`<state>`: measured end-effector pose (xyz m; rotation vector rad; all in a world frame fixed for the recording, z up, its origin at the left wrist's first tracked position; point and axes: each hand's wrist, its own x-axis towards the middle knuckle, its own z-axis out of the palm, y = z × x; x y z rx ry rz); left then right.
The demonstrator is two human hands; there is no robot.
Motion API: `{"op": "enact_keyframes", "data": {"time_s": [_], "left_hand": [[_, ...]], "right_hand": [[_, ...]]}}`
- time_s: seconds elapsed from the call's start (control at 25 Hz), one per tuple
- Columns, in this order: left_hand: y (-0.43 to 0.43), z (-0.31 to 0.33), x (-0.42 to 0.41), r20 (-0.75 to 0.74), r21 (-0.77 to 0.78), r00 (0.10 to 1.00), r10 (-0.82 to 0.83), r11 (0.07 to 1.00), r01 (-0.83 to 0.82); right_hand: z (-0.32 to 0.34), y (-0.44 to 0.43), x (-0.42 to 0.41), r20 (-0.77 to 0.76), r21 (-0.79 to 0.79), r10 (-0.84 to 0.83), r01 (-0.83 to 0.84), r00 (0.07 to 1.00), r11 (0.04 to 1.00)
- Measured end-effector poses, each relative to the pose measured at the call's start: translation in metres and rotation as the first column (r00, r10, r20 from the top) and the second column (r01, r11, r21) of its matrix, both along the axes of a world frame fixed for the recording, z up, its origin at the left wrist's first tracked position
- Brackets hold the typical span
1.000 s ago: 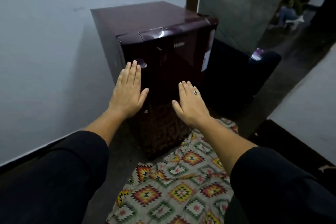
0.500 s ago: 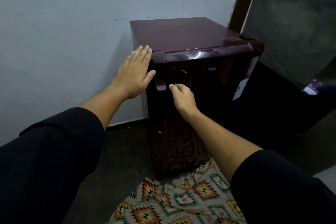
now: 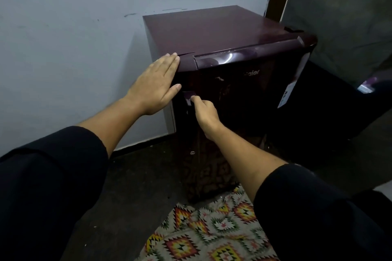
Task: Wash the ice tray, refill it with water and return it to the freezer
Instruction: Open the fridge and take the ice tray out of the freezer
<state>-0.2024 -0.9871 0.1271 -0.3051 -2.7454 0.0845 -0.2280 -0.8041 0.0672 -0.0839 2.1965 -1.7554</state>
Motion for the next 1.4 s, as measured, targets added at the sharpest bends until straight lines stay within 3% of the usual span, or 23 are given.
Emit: {"op": "enact_keyframes", "data": {"time_s": [0.28, 0.48, 0.76, 1.04, 1.12, 1.24, 1.4], "left_hand": [[-0.015, 0.001, 0.003, 0.003, 0.018, 0.991, -0.134, 0.991, 0.134], [0.002, -0.003, 0.032, -0.068, 0.081, 0.94, -0.334, 0.937, 0.339], [0.072, -0.018, 0.076, -0.126, 0.291, 0.804, -0.581, 0.753, 0.59], [0.161, -0.026, 0.097, -0.192, 0.307, 0.629, -0.754, 0.562, 0.768], [0.181, -0.032, 0.1, -0.193, 0.343, 0.617, -0.763, 0.536, 0.771], [0.208, -0.043, 0.097, -0.163, 0.454, 0.669, -0.725, 0.547, 0.703], [0.251, -0.053, 0.09, -0.084, 0.53, 0.713, -0.696, 0.575, 0.624]], "right_hand": [[0.006, -0.01, 0.022, -0.035, 0.014, -0.101, 0.102, 0.994, 0.995], [-0.006, 0.022, 0.049, -0.125, 0.037, -0.218, 0.224, 0.968, 0.974], [-0.02, 0.107, 0.094, -0.189, -0.06, -0.391, 0.387, 0.901, 0.92], [-0.018, 0.209, 0.126, -0.206, -0.036, -0.502, 0.506, 0.84, 0.862], [-0.011, 0.236, 0.136, -0.269, 0.034, -0.56, 0.588, 0.784, 0.808], [0.01, 0.271, 0.156, -0.467, 0.055, -0.59, 0.687, 0.659, 0.724], [0.048, 0.296, 0.177, -0.778, 0.028, -0.391, 0.649, 0.492, 0.761]]}}
